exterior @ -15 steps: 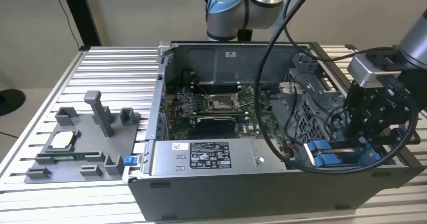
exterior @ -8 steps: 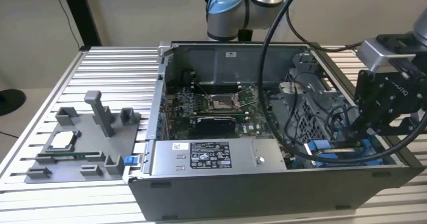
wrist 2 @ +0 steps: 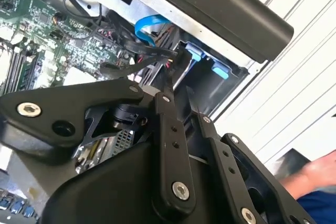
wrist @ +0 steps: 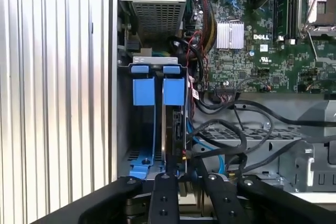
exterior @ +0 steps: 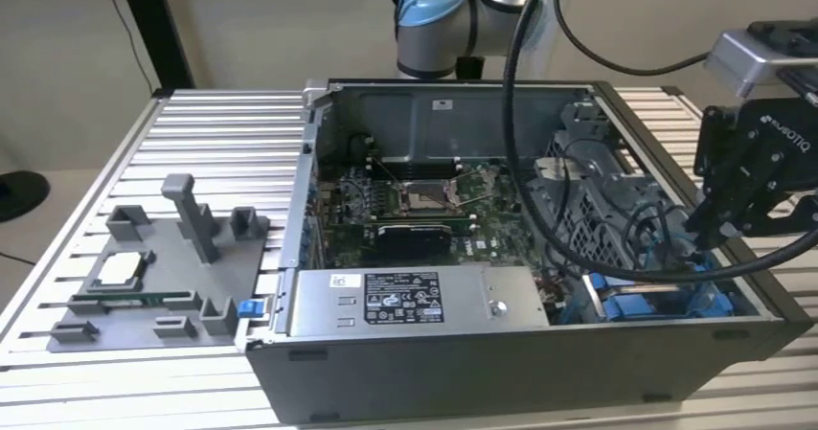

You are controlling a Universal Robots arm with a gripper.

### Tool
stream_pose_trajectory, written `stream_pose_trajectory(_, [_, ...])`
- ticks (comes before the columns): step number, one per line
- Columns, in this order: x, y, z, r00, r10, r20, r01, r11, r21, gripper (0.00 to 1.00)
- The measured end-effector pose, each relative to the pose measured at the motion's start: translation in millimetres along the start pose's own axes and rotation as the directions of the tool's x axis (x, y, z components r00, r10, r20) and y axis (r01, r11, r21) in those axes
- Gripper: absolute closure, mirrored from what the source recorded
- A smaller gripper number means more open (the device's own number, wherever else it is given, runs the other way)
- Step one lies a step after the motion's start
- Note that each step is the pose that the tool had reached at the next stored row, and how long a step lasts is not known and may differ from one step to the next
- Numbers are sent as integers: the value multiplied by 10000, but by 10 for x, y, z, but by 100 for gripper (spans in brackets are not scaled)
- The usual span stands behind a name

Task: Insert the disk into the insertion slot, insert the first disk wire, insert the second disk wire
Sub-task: 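Insert the first disk wire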

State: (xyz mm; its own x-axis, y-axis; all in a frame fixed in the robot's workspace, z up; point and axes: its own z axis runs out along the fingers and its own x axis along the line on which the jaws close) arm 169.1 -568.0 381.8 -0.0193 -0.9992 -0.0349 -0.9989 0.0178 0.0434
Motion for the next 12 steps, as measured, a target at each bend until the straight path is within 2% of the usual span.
stream_pose_trajectory(4, [6, -21, -4, 10000, -16, -1, 16, 10000, -4, 0])
stream_pose_trajectory(12, [35, -120, -9, 10000, -41, -3, 41, 10000, -46, 0])
